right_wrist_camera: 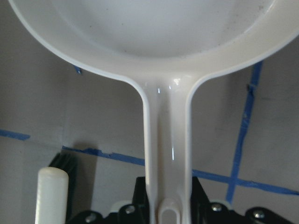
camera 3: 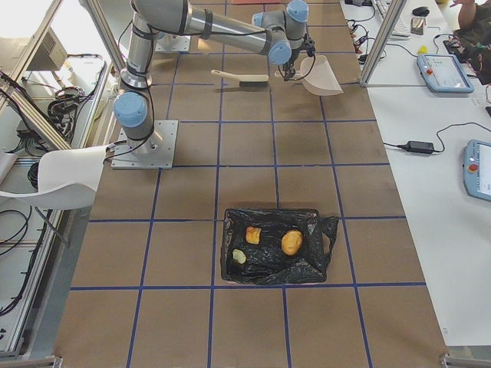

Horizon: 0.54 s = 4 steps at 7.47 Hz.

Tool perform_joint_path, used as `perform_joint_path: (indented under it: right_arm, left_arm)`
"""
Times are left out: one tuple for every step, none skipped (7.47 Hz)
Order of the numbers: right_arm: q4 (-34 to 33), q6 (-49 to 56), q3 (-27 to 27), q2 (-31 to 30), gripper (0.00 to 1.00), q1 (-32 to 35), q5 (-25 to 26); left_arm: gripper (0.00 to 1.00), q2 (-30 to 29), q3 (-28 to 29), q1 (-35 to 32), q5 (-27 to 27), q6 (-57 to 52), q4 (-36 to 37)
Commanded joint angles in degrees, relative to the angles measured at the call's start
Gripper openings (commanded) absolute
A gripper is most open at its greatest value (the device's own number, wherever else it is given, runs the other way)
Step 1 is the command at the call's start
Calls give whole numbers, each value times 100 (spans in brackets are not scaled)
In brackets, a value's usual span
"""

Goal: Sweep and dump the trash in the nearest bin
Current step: 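Bring the empty dustpan back and lower it onto the table center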

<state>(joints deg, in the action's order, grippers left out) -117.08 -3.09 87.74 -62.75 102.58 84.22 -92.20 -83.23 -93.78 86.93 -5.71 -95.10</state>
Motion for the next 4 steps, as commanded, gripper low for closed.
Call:
perform_joint_path:
  right_arm:
    - [-271,-613,-11,245,8,358,6]
    - [-280,-622,-28,324,8,376,-2]
    - [-289,-770,-55,333,9,428,-55]
    - [-298,-833,-64,342,9,455,-116]
  left_arm:
    - [100,0,0,0,0,0,0]
    - [100,0,0,0,0,0,0]
    - [100,0,0,0,0,0,0]
    - [100,0,0,0,0,0,0]
